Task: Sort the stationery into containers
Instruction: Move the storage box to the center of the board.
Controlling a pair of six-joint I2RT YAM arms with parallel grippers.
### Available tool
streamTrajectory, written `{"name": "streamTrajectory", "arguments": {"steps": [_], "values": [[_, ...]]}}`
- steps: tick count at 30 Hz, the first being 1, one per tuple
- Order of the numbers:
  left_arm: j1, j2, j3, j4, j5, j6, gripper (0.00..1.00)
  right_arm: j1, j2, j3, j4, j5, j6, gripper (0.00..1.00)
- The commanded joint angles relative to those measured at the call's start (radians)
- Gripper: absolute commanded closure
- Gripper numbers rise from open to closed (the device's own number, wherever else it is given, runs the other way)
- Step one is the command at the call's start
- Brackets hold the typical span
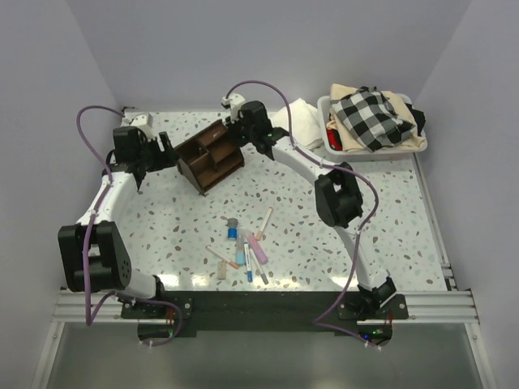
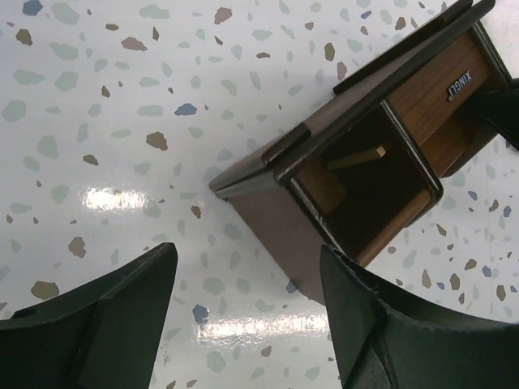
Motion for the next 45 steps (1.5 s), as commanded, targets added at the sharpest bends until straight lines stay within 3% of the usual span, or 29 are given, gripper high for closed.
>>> {"name": "streamTrajectory", "arguments": {"steps": [1,4,13,19,36,39,40,43,45], "values": [[-0.022,-0.018,0.067,0.05,0.054,0.06,0.23,-0.032,-0.136,-0.081,-0.029,0.337,0.248,1.0],[-0.053,-0.027,0.079,0.05,0.027,0.092,0.23,-0.034,-0.188,-0.116,-0.065,0.448,0.31,1.0],[-0.085,-0.043,0.044,0.083,0.008,0.103,0.23,-0.034,-0.348,-0.287,-0.113,0.574,0.324,1.0],[-0.102,-0.046,0.029,0.108,0.014,0.095,0.23,-0.039,-0.44,-0.427,-0.089,0.596,0.281,1.0],[-0.143,-0.046,0.01,0.114,0.002,0.088,0.22,-0.149,-0.477,-0.553,-0.098,0.597,0.324,1.0],[-0.145,-0.047,0.009,0.107,0.002,0.089,0.21,-0.148,-0.489,-0.573,-0.095,0.511,0.312,0.75],[-0.145,-0.047,0.007,0.103,0.002,0.089,0.2,-0.146,-0.494,-0.587,-0.093,0.488,0.309,0.54],[-0.145,-0.053,0.006,0.091,0.002,0.098,0.19,-0.145,-0.52,-0.618,-0.095,0.384,0.282,0.29],[-0.146,-0.066,0.007,0.076,0.001,0.112,0.12,-0.146,-0.543,-0.628,-0.13,0.327,0.263,0.22]]}}
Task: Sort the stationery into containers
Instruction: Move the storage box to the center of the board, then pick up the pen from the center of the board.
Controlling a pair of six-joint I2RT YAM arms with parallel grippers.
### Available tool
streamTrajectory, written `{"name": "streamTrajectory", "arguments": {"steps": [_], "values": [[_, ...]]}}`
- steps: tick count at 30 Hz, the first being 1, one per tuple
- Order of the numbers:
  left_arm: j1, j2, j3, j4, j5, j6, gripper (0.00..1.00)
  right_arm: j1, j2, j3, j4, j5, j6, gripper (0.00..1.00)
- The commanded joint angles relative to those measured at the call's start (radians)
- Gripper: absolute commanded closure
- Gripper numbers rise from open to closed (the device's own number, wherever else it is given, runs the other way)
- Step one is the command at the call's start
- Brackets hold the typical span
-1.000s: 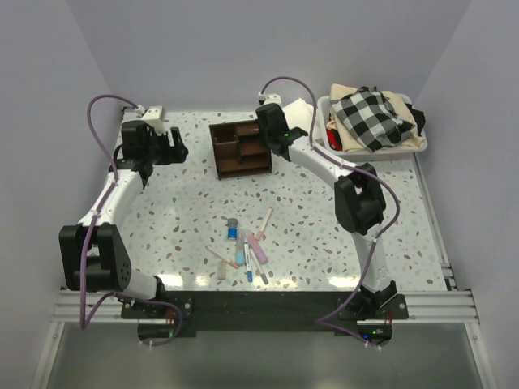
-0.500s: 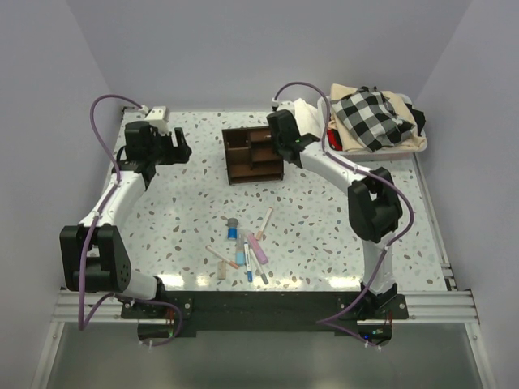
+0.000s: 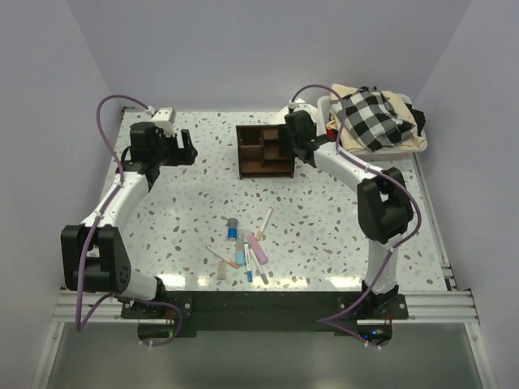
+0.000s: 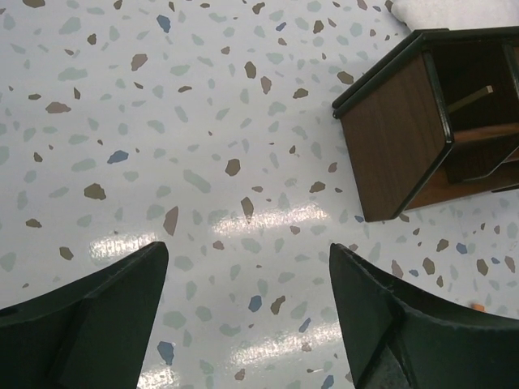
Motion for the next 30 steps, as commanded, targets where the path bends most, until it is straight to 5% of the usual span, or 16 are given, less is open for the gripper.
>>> {"name": "streamTrajectory", "arguments": {"steps": [1,9,16,19,26,30], "values": [[-0.005,-0.057,0.001,-0.004,-0.003,0.052,0.11,0.002,-0.123,-0.024,-0.036,-0.137,-0.046,0.2],[-0.055,-0.103,0.078,-0.246,0.195,0.324,0.09,0.0,-0.398,-0.154,-0.181,-0.27,-0.281,0.08],[-0.305,-0.08,0.098,-0.506,0.316,0.697,0.15,0.012,-0.542,-0.338,-0.274,-0.703,-0.668,0.13],[-0.356,-0.075,0.069,-0.534,0.329,0.811,0.14,0.018,-0.544,-0.372,-0.307,-0.722,-0.755,0.11],[-0.463,0.129,0.195,-0.578,0.283,0.721,0.28,0.015,-0.637,-0.438,-0.228,-0.579,-0.676,0.11],[-0.543,0.144,0.135,-0.498,0.238,0.684,0.35,-0.003,-0.717,-0.516,-0.172,-0.521,-0.66,0.11]]}}
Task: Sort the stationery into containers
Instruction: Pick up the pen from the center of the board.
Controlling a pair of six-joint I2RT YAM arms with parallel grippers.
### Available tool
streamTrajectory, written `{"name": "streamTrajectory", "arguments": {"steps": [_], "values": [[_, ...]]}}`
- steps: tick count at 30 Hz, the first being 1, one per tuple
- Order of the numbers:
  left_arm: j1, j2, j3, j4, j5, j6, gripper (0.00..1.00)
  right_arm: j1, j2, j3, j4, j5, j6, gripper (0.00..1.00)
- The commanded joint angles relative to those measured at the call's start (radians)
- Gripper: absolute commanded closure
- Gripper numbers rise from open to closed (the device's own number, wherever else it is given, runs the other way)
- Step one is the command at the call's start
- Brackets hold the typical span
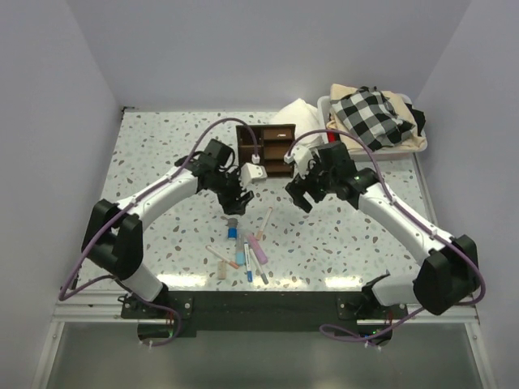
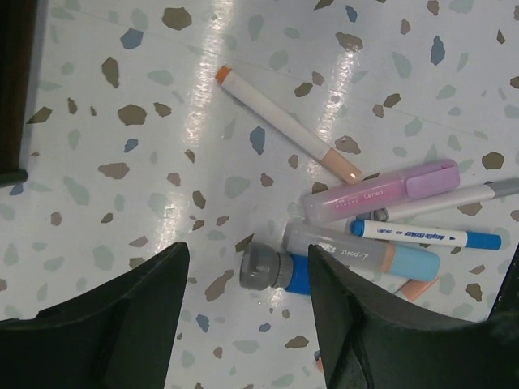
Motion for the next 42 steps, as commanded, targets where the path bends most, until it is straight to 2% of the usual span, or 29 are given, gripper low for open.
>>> {"name": "streamTrajectory", "arguments": {"steps": [1,4,6,10,12,14,15,17,18,19,21,22,24,25,27,28,30,31,32,42], "values": [[-0.077,-0.017,-0.031,0.061,-0.05,-0.009,0.35,-0.016,-0.137,-0.065,0.084,0.055,-0.003,0.1],[-0.077,-0.044,-0.07,0.079,-0.056,0.092,0.33,-0.017,-0.168,-0.099,0.043,0.003,-0.096,0.1],[-0.075,-0.058,-0.087,0.046,-0.07,0.123,0.32,-0.016,-0.167,-0.09,-0.021,-0.034,-0.138,0.11],[-0.075,-0.131,-0.149,-0.066,-0.047,0.321,0.3,-0.017,-0.165,-0.088,-0.083,-0.143,-0.201,0.12],[-0.077,-0.162,-0.192,-0.027,-0.1,0.322,0.3,-0.017,-0.159,-0.09,-0.095,-0.181,-0.245,0.12],[-0.06,-0.181,-0.186,-0.006,-0.202,0.272,0.29,-0.003,-0.133,-0.069,-0.165,-0.275,-0.406,0.14],[0.002,-0.181,-0.168,-0.003,-0.213,0.228,0.28,0.003,-0.1,-0.052,-0.178,-0.293,-0.461,0.14],[0.117,-0.184,-0.133,0.006,-0.147,0.158,0.27,0.014,-0.053,-0.006,-0.198,-0.344,-0.627,0.14],[0.239,-0.184,-0.104,0.013,-0.116,0.07,0.24,0.02,0.015,0.023,-0.224,-0.363,-0.691,0.14],[0.291,-0.179,-0.091,0.021,-0.063,0.03,0.18,0.027,0.049,0.056,-0.263,-0.384,-0.85,0.17],[0.387,-0.176,-0.064,0.014,-0.006,-0.045,0.15,0.047,0.158,0.151,-0.409,-0.448,-1.048,0.23],[0.4,-0.179,-0.056,0.018,-0.003,-0.069,0.15,0.055,0.195,0.177,-0.449,-0.458,-1.228,0.24],[0.419,-0.196,-0.058,0.041,0.001,-0.144,0.15,0.096,0.244,0.22,-0.503,-0.447,-1.366,0.25],[0.42,-0.222,-0.062,0.075,-0.002,-0.168,0.15,0.113,0.278,0.222,-0.514,-0.433,-1.522,0.24],[0.422,-0.253,-0.087,0.113,-0.018,-0.234,0.15,0.152,0.301,0.188,-0.525,-0.406,-1.703,0.2],[0.423,-0.283,-0.096,0.147,-0.024,-0.248,0.15,0.158,0.329,0.18,-0.532,-0.403,-1.877,0.18],[0.429,-0.313,-0.117,0.174,-0.048,-0.285,0.14,0.172,0.367,0.195,-0.621,-0.387,-2.061,0.17],[0.434,-0.34,-0.122,0.187,-0.056,-0.293,0.15,0.173,0.385,0.211,-0.661,-0.361,-2.22,0.17],[0.44,-0.354,-0.13,0.19,-0.065,-0.299,0.14,0.175,0.42,0.243,-0.719,-0.355,-2.28,0.17],[0.5,-0.501,-0.179,0.173,-0.118,-0.313,0.14,0.331,0.576,0.429,-0.894,-0.277,-2.293,0.26]]}}
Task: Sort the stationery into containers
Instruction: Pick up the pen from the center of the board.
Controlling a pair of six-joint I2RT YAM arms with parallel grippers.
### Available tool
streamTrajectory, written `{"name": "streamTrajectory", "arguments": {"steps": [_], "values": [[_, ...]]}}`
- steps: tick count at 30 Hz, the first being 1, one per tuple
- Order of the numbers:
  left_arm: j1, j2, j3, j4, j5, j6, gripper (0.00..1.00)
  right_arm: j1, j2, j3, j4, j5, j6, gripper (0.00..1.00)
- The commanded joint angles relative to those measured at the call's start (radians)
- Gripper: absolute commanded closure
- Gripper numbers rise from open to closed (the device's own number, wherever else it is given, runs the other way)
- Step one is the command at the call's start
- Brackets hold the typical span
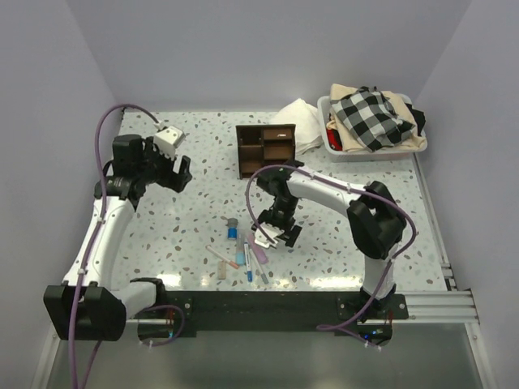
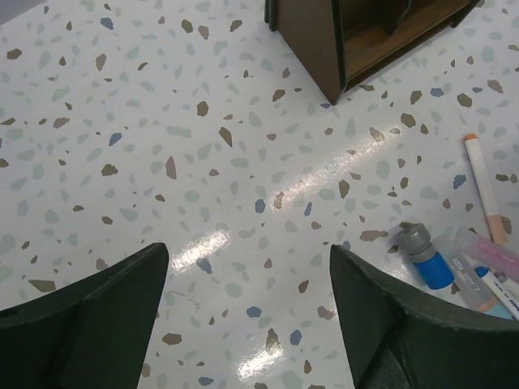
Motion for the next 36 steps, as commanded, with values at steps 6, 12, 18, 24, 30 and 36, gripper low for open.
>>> {"name": "streamTrajectory", "arguments": {"steps": [6,12,18,24,30,36], "values": [[0.014,-0.089,-0.043,0.017,-0.033,-0.044,0.14,0.065,0.057,0.072,-0.09,0.028,-0.727,0.29],[0.014,-0.089,-0.048,0.04,-0.052,-0.042,0.14,0.101,0.069,0.034,-0.013,0.043,-0.727,0.35],[0.014,-0.093,-0.053,0.033,-0.053,-0.062,0.14,0.136,0.093,0.023,0.051,0.016,-0.727,0.36],[0.014,-0.104,-0.066,0.031,-0.051,-0.07,0.14,0.162,0.112,0.021,0.075,0.033,-0.727,0.37],[0.049,-0.124,-0.068,0.017,-0.045,-0.076,0.14,0.174,0.133,0.034,0.08,0.066,-0.726,0.42],[0.058,-0.139,-0.074,0.01,-0.042,-0.076,0.14,0.191,0.155,0.027,0.092,0.079,-0.726,0.45]]}}
